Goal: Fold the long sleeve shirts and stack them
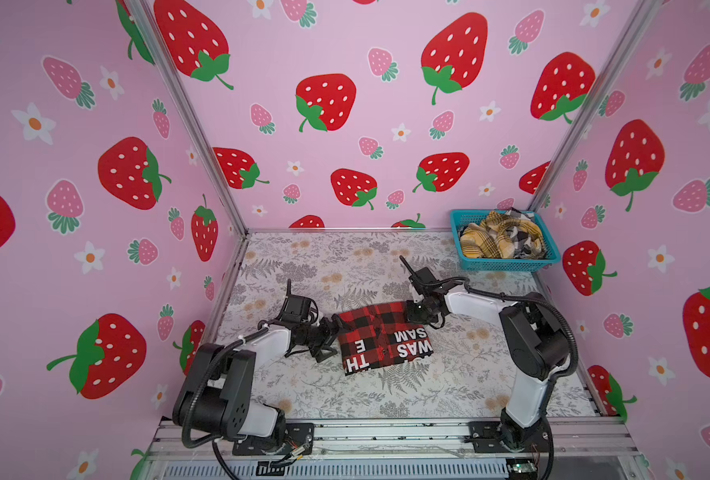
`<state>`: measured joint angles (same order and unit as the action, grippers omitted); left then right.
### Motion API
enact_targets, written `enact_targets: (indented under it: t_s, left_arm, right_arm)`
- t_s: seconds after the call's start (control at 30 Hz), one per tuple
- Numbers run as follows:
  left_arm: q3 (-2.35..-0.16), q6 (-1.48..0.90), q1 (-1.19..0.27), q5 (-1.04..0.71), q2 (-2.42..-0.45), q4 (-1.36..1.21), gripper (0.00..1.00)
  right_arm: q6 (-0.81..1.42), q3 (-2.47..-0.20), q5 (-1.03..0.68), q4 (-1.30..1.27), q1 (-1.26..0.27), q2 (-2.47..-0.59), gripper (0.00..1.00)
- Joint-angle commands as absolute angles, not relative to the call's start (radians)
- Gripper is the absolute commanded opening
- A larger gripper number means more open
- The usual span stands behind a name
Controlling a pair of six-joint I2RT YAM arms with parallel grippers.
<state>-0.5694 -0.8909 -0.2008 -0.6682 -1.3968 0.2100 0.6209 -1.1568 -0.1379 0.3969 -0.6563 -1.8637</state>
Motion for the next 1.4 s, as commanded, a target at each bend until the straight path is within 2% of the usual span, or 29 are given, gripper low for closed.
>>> enact_targets:
  t_s: [0.0, 0.17, 0.4, 0.67, 1.03, 1.23, 1.37]
  left_arm:
    - [-0.54, -0.841, -0.228, -0.532, -1.386, 0.429, 0.98]
    - [-0.479, -0.925, -0.244, -0.643, -1.49, 0.215, 0.99]
    - [-0.488, -0.989, -0.294, -0.645, -1.623, 0.066, 0.99]
    - [-0.55, -0.965, -0.305, -0.674, -1.666, -0.085, 0.97]
    - [-0.551, -1.029, -0.358, -0.716, -1.715, -0.379, 0.8]
    - [-0.557, -1.034, -0.358, -0.721, -1.702, -0.392, 0.55]
    - [-0.566, -1.022, -0.362, -0.705, -1.651, -0.347, 0.44]
  right_arm:
    - [0.607, -1.138, -0.141, 0.409, -0.65, -1.912, 0.24]
    - [0.615, -1.139, -0.159, 0.39, -0.65, -1.928, 0.24]
    - [0.591, -1.141, -0.172, 0.399, -0.643, -1.942, 0.24]
    - [0.598, -1.147, -0.186, 0.379, -0.643, -1.973, 0.24]
    - [0.594, -1.143, -0.174, 0.397, -0.643, -1.971, 0.24]
    - [0.6, -1.148, -0.182, 0.391, -0.643, -1.971, 0.24]
    - [0.597, -1.155, -0.188, 0.39, -0.643, -1.962, 0.24]
